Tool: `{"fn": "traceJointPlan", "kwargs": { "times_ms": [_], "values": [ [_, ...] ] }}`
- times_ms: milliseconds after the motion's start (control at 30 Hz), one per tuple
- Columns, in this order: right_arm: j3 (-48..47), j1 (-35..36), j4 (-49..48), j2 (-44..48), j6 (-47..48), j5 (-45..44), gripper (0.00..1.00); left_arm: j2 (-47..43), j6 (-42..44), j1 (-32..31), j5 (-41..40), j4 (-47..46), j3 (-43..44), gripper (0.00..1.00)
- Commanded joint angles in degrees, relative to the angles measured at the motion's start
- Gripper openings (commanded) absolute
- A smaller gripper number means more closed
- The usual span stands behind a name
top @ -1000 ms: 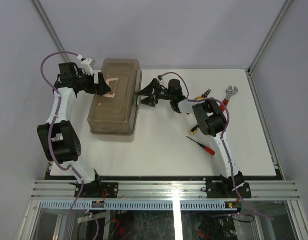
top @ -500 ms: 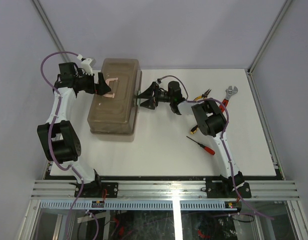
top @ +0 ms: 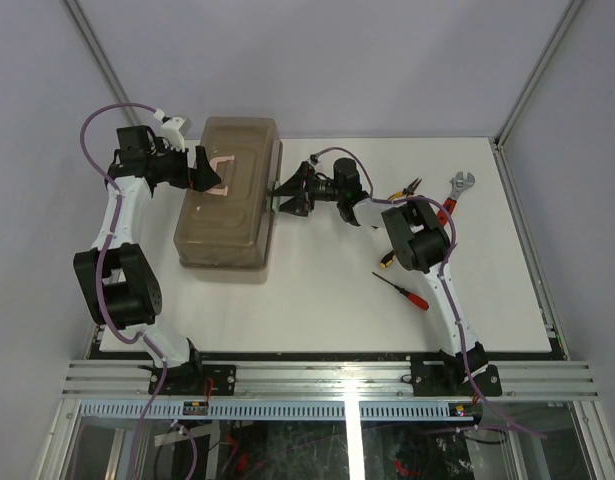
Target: Pack the tool kit
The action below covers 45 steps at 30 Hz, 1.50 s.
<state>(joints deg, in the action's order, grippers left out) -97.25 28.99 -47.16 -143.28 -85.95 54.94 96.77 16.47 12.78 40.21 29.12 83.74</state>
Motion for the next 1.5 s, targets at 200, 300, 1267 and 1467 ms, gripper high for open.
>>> {"fn": "traceJointPlan", "kwargs": {
  "times_ms": [200, 300, 1267, 1467],
  "values": [
    [-2.5, 4.1, 3.4, 0.6, 2.4, -1.6, 0.51, 4.3, 6.2, -2.9, -4.2, 14.0, -5.0, 0.95],
    [-2.0, 4.1, 5.5, 1.0, 3.5, -1.7, 0.41, 4.4, 6.2, -2.9, -4.2, 14.0, -5.1, 0.95],
    [-2.7, 4.1, 32.9, 4.2, 19.9, -6.2, 0.49, 5.2, 7.0, -3.2, -4.6, 15.3, -5.1, 0.95],
    [-0.7, 4.1, 22.3, 1.5, 14.2, -3.8, 0.64, 5.3, 7.3, -3.3, -4.7, 16.0, -4.7, 0.95]
  ]
}}
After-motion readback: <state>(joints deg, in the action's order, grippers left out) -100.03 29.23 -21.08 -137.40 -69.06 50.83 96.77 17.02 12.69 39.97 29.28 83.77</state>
